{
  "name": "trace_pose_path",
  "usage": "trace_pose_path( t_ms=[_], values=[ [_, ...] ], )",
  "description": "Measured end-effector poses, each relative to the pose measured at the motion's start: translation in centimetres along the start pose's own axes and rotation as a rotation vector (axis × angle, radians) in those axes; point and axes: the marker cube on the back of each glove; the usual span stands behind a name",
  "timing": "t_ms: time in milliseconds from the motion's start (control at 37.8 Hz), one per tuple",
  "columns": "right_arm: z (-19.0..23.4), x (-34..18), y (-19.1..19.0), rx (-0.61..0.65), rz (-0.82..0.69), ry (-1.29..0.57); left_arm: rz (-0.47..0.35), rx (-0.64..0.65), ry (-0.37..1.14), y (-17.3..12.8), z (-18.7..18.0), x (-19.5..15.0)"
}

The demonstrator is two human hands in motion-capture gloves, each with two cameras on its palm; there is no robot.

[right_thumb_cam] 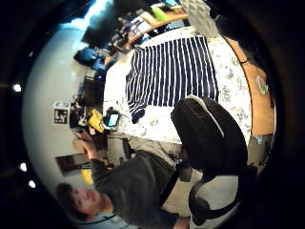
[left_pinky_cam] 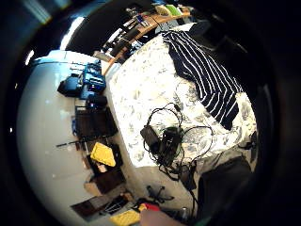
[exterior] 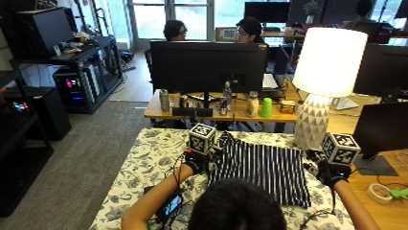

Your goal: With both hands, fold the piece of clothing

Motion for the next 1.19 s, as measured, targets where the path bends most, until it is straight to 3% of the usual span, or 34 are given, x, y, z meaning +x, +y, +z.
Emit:
trace_pose_path(
  t_ms=[821,1191],
  values=[
    [-1.7,-0.1,0.1,0.017,0.014,-0.029,-0.024,-0.017,0.005,-0.5,-0.5,1.4],
    [1.3,-1.6,-0.4,-0.13,-0.028,-0.003,0.026,-0.102,0.02,-1.0,1.1,3.2]
  ],
)
